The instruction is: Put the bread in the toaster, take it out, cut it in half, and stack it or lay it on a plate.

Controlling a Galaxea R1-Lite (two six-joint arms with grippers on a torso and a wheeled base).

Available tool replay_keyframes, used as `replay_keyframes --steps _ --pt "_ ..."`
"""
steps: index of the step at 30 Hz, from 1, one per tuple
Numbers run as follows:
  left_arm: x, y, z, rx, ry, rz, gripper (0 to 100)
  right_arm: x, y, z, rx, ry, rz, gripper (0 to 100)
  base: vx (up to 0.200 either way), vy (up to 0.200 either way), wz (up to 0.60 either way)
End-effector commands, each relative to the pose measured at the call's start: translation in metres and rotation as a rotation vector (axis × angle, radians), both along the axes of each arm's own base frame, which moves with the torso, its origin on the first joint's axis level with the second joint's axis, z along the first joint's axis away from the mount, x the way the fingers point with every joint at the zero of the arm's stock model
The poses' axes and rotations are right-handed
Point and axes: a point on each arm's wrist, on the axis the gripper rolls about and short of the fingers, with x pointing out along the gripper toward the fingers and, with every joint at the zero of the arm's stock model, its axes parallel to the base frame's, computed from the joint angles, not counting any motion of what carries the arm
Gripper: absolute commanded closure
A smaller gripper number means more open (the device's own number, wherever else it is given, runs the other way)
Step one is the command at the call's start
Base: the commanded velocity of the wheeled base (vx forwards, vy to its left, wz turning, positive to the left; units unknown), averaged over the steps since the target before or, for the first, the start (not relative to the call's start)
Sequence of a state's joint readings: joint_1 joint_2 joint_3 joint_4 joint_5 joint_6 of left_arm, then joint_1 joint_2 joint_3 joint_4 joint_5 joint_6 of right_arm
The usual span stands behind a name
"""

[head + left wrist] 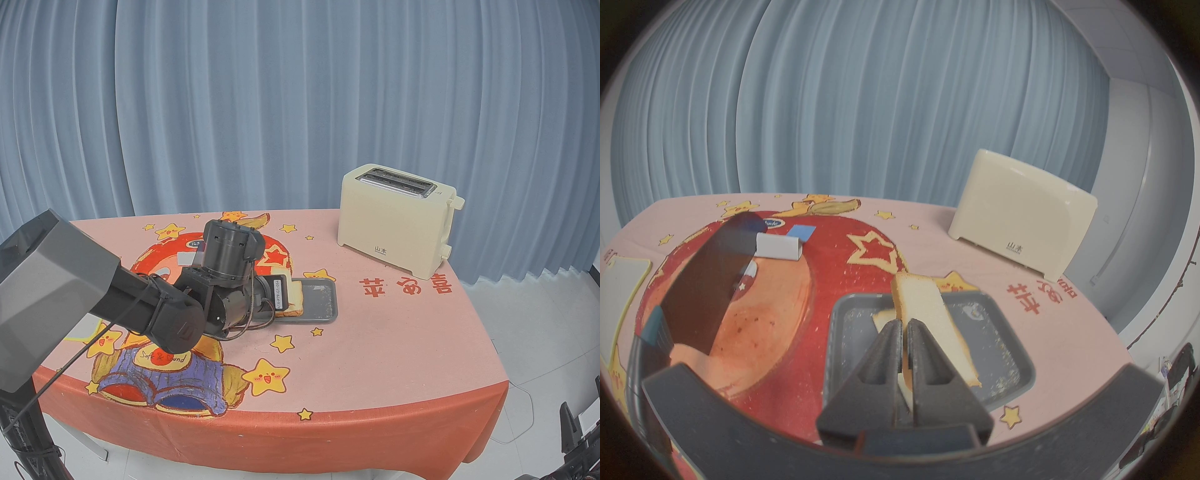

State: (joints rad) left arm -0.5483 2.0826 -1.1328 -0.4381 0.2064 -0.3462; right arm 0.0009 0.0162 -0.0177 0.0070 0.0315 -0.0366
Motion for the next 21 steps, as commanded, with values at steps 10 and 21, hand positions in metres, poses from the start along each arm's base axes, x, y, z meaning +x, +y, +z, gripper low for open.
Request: replay_keyframes --steps 10,21 --pt "-0.0046 0.0045 -0.0096 0.016 0.028 0.003 0 -0.0002 0.0000 -0.0043 0.000 -0.002 0.001 0 0.000 0.000 0.00" --pt "-0.0095 0.0062 -0.0114 0.019 0.032 0.007 0 -0.0002 0.0000 -0.0043 0.000 -0.002 0.000 0 0.000 0.000 0.00"
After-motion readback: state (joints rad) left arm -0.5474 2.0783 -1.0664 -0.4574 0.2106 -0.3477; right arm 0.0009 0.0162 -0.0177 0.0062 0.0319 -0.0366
